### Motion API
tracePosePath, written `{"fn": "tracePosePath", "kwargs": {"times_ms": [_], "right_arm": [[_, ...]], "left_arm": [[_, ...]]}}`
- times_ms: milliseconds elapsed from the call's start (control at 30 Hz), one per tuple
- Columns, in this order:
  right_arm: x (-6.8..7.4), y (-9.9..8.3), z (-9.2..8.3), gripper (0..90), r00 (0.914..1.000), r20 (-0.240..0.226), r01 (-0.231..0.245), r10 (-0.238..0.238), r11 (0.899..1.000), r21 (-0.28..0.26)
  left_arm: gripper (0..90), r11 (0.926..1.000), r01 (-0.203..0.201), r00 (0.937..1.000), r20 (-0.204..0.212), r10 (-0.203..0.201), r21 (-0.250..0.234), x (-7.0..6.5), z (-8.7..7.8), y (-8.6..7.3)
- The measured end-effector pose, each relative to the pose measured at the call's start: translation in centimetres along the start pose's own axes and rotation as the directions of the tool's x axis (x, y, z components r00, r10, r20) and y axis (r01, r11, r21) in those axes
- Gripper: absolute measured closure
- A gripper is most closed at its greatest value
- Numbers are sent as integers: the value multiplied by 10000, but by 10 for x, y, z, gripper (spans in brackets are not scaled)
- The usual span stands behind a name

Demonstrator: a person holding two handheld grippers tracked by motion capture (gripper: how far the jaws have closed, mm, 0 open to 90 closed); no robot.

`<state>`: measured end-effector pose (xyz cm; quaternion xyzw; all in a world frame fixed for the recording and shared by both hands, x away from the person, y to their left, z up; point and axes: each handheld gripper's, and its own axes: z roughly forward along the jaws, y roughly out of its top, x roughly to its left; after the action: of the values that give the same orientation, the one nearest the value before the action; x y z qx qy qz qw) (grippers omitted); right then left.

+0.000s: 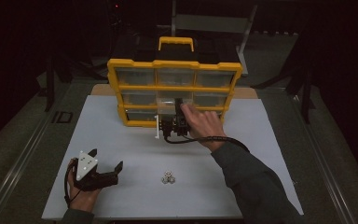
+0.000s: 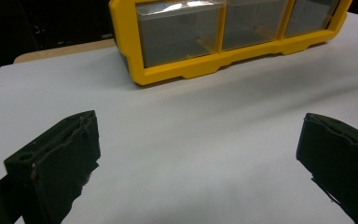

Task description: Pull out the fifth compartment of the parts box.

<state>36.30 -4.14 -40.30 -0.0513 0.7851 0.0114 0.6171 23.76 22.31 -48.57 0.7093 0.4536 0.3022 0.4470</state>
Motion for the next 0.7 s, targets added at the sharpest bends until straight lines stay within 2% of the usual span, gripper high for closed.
{"fn": "tracePosePath", "kwargs": {"times_ms": [700], "right_arm": [[3,0,-14,773,10000,48,84,-83,9999,-95]], "left_arm": [[0,10000,14,10000,-17,-14,0,0,0,0]]}}
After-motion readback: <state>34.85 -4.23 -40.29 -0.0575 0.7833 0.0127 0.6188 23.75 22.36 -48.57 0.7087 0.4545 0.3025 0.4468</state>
